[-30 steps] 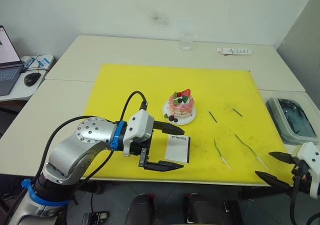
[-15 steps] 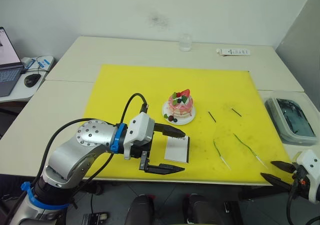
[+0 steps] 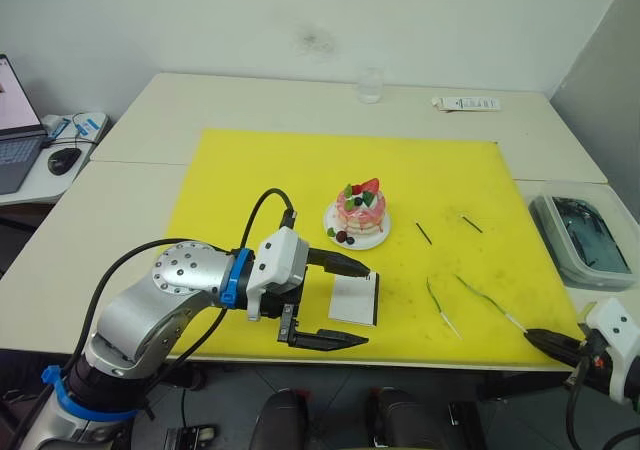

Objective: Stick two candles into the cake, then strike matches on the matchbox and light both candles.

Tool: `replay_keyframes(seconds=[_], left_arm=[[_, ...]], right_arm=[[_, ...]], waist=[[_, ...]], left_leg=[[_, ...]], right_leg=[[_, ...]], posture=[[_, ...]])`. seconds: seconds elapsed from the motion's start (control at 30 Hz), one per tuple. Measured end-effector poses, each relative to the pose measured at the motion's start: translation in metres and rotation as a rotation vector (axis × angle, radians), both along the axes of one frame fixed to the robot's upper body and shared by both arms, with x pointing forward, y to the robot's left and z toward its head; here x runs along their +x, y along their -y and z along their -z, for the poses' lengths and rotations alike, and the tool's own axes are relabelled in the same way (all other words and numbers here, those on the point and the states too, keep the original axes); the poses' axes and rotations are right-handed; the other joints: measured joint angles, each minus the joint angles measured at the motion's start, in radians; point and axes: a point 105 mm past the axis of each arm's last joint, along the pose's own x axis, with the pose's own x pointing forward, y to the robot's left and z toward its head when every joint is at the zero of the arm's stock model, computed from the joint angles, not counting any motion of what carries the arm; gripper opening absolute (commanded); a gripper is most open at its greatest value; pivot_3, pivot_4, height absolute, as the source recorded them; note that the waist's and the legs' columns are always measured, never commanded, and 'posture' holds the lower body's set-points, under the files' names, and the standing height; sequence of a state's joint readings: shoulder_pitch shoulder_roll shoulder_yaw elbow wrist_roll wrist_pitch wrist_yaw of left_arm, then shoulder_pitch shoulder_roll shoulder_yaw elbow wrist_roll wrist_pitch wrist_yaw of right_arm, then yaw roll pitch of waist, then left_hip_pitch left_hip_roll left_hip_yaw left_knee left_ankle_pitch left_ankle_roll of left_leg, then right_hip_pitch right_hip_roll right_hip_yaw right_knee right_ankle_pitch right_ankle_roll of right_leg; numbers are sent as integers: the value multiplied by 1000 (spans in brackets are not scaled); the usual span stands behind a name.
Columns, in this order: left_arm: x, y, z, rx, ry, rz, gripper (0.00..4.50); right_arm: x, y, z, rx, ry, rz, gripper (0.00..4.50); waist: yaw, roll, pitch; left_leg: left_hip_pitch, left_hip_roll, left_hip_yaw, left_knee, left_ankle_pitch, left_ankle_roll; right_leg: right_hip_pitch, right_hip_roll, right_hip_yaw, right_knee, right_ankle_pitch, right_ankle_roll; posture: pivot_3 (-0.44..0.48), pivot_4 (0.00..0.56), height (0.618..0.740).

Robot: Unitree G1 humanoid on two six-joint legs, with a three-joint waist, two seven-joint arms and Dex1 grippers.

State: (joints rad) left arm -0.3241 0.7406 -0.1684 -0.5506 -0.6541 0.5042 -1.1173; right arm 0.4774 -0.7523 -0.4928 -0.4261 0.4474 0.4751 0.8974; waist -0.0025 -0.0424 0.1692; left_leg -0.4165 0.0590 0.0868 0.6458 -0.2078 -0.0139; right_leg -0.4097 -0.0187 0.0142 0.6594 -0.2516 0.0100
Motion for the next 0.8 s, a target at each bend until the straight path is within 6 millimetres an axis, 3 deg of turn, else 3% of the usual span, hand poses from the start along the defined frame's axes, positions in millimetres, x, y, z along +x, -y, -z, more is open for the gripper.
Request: replay_keyframes(seconds=[0.13, 0.23, 0.4, 0.5, 0.63, 0.8], left_arm=[[11, 2, 0, -66, -139, -121, 4500], [23, 11, -8, -172, -244, -228, 4500], [52, 24, -30, -298, -270, -390, 4500], [67, 30, -44, -382, -268, -468, 4500], [83, 32, -55, -476, -280, -568, 3282], [96, 24, -60, -550, -308, -678, 3282]], right_arm=[[32, -38, -46, 177, 214, -19, 49], [56, -88, -94, 312, 397, -103, 49], [76, -150, -131, 454, 509, -204, 49], [90, -173, -141, 490, 551, -218, 49], [105, -192, -136, 491, 566, -215, 0], [112, -194, -133, 498, 580, -200, 0]], waist=[[-3, 1, 0], [-5, 1, 1], [1, 0, 1], [0, 0, 0], [1, 0, 0], [0, 0, 0]], left_leg=[[0, 2, -1, 1, 0, 0], [1, 1, -3, 0, 0, 0], [-1, 0, -4, 0, 0, 0], [-2, 0, -3, 0, 0, 0], [-3, 0, -3, -1, 0, 0], [-3, 0, -3, -1, 0, 0]], right_leg=[[0, 0, 0, 2, 1, 1], [0, 1, 0, 3, 1, 1], [0, 6, -1, 3, 3, 4], [0, 5, 0, 1, 2, 5], [-1, 5, -1, 1, 2, 6], [-2, 5, -1, 3, 1, 5]], posture=[[0, 150, 740], [0, 150, 740], [0, 150, 740], [0, 150, 740], [0, 150, 740], [0, 150, 740]])
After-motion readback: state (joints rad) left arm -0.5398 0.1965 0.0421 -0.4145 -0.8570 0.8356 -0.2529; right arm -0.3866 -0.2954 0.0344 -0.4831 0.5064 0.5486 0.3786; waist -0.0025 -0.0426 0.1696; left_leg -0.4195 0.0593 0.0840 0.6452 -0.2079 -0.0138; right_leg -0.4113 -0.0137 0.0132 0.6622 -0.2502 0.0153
